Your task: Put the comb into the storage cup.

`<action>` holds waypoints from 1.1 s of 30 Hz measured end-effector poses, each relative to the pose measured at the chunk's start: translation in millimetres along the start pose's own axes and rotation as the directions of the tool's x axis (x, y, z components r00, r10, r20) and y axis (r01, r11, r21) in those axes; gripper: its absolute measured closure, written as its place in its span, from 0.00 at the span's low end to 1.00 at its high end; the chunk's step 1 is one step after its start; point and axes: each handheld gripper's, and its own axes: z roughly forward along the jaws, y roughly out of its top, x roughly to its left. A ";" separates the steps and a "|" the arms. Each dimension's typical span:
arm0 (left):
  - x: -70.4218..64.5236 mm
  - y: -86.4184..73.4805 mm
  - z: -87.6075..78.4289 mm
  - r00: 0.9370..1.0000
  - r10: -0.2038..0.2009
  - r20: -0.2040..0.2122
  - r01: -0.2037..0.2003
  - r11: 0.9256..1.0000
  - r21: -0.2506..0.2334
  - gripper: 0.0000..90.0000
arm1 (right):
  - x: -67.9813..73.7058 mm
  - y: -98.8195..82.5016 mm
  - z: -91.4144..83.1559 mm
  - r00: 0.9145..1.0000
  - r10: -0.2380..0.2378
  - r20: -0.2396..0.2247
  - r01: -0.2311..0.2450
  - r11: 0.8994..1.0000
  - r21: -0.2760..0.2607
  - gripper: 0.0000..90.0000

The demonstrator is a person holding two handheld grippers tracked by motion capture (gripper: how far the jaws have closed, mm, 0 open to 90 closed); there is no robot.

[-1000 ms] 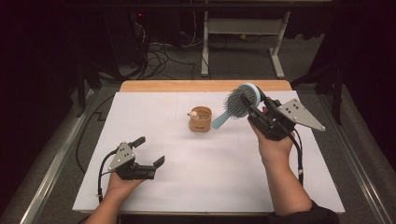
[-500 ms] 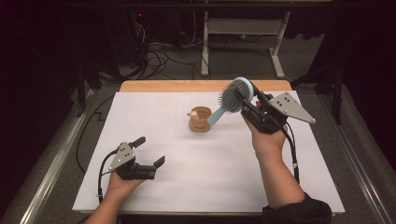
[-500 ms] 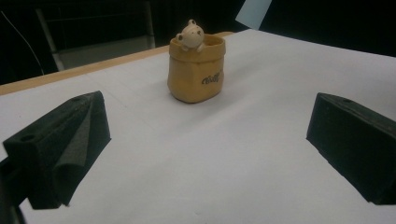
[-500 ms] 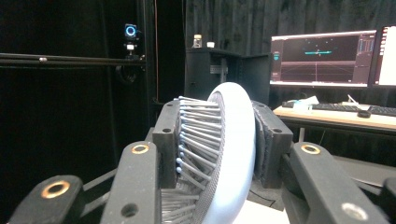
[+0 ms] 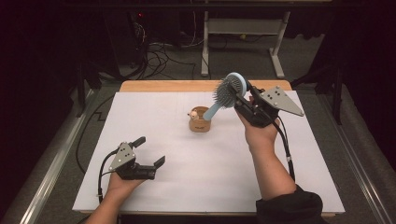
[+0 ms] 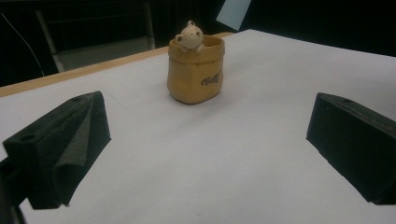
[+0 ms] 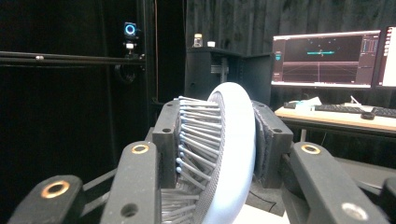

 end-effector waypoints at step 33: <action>-0.3 1.4 -2.2 1.000 0.002 0.001 -0.002 1.000 -0.014 0.00 | -1.8 -14.7 42.6 0.999 -0.014 0.030 0.012 0.998 0.066 0.68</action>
